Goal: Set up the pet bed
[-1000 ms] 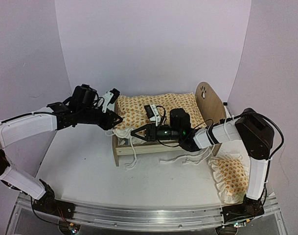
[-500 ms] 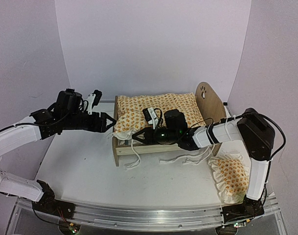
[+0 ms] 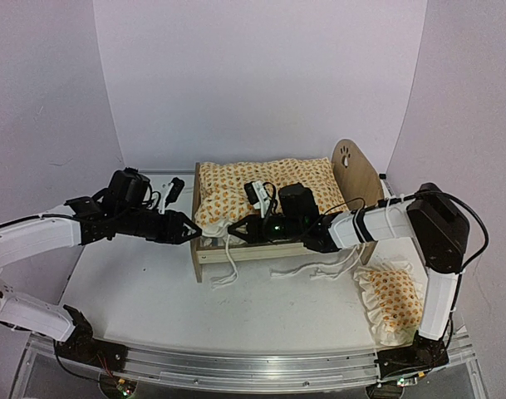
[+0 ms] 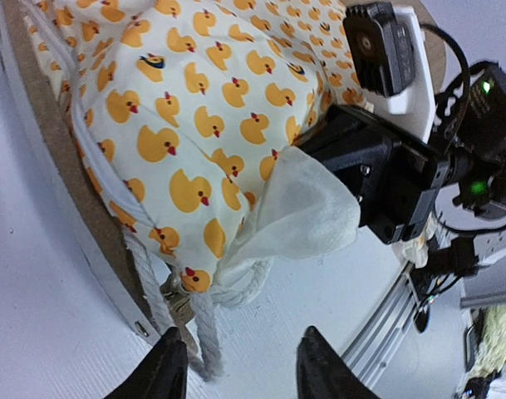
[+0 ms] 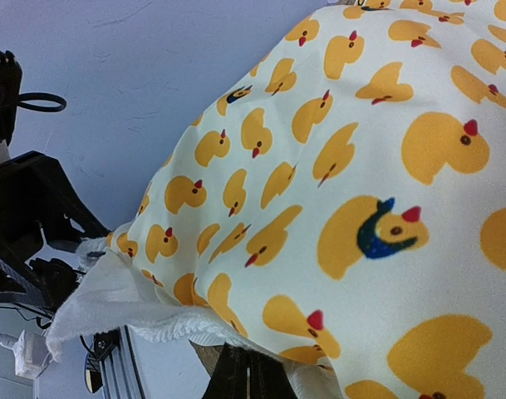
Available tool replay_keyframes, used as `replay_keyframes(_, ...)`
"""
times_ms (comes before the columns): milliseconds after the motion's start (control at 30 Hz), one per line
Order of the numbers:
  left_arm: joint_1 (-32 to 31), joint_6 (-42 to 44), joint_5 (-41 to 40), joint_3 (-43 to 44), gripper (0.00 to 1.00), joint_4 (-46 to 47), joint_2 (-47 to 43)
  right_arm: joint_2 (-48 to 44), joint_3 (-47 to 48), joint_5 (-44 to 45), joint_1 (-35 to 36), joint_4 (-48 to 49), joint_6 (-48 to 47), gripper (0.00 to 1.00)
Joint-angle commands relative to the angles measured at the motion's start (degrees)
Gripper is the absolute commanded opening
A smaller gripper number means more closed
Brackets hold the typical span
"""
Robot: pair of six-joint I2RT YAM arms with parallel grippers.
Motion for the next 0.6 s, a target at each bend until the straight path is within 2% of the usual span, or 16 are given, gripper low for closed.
replay_keyframes(0,0.07,0.75,4.61,4.45,0.39,3.87,3.64,-3.94,1.69,0.25,0.19,2.14,-0.70,0.00)
replay_keyframes(67,0.03,0.73,7.00,5.25,0.33,5.54,5.63,-4.23,1.50,0.30,0.16,2.24,-0.71,0.00)
replay_keyframes(167,-0.06,0.13,9.75,6.30,0.31,10.49,9.22,-4.40,1.24,0.38,0.21,2.34,-0.79,0.00)
replay_keyframes(300,-0.06,0.70,8.47,10.16,0.24,12.16,15.10,-4.30,1.01,0.70,0.17,2.51,-0.81,0.00)
replay_keyframes(400,-0.04,-0.15,6.58,10.28,0.22,13.25,15.16,-4.42,0.78,0.68,0.21,2.52,-0.94,0.00)
replay_keyframes(533,0.03,-3.40,11.09,10.21,0.17,22.13,14.86,-4.03,0.70,1.07,0.15,2.48,-1.47,0.00)
replay_keyframes(567,0.03,-3.62,10.45,11.10,0.15,21.93,15.50,-3.91,0.81,0.98,0.16,2.50,-1.57,0.00)
